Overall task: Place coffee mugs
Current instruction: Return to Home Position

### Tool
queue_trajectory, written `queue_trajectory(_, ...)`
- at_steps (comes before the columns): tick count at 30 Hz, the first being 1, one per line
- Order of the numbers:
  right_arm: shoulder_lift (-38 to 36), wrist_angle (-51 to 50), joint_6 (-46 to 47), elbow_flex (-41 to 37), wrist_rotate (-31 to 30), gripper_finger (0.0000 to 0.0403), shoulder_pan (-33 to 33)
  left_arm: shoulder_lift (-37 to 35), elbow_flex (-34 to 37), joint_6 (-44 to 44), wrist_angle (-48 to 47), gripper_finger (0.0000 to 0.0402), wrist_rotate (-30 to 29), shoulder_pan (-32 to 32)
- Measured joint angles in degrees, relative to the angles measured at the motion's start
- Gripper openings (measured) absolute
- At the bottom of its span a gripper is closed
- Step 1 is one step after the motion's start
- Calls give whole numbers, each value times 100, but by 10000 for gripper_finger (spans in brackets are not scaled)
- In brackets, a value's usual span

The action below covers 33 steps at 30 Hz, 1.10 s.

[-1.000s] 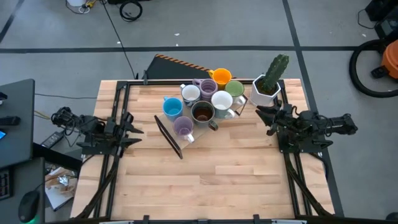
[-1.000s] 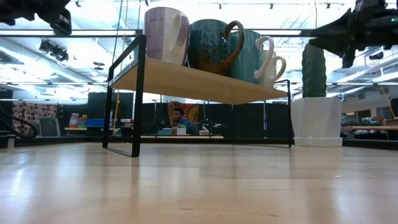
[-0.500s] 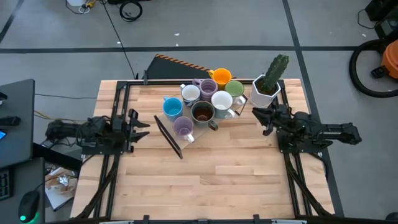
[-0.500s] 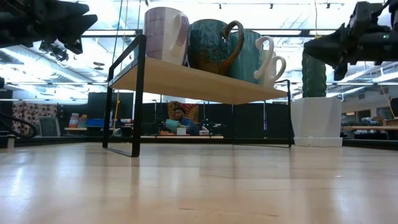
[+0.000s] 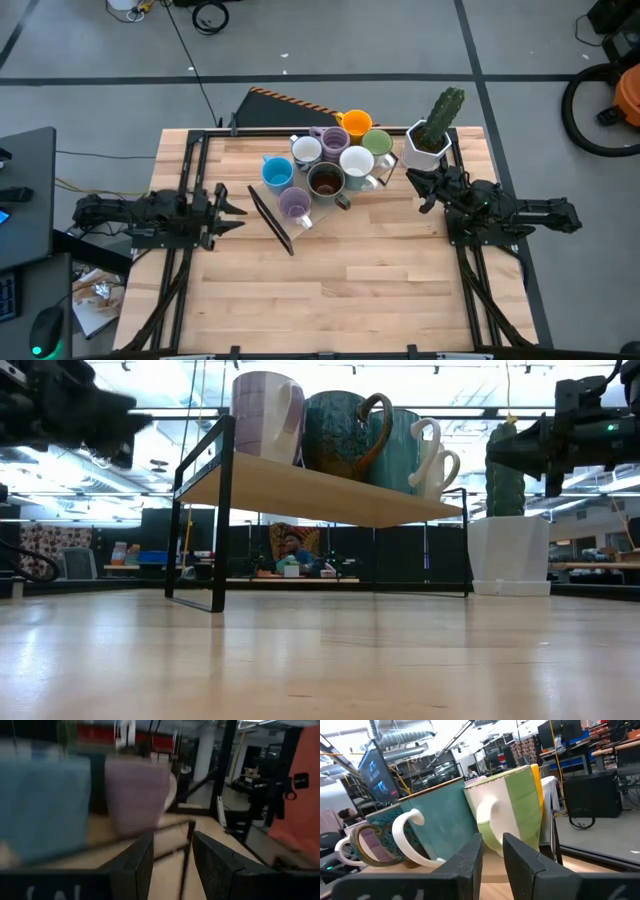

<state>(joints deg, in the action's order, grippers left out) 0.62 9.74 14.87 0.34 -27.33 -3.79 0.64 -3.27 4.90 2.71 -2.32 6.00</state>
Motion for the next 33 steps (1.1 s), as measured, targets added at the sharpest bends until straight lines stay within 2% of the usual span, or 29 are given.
queue_trajectory(4, 0, 2, 0, 0, -2, 82, 0, 9, 0, 1087, -307, 141, 3, 0)
queue_trajectory(7, 0, 2, 0, 0, 0, 82, 0, 9, 0, 1411, -307, 141, 6, 0)
queue_trajectory(33, 0, 2, 0, 0, -1, 82, 0, 9, 0, 1396, -307, 141, 2, 0)
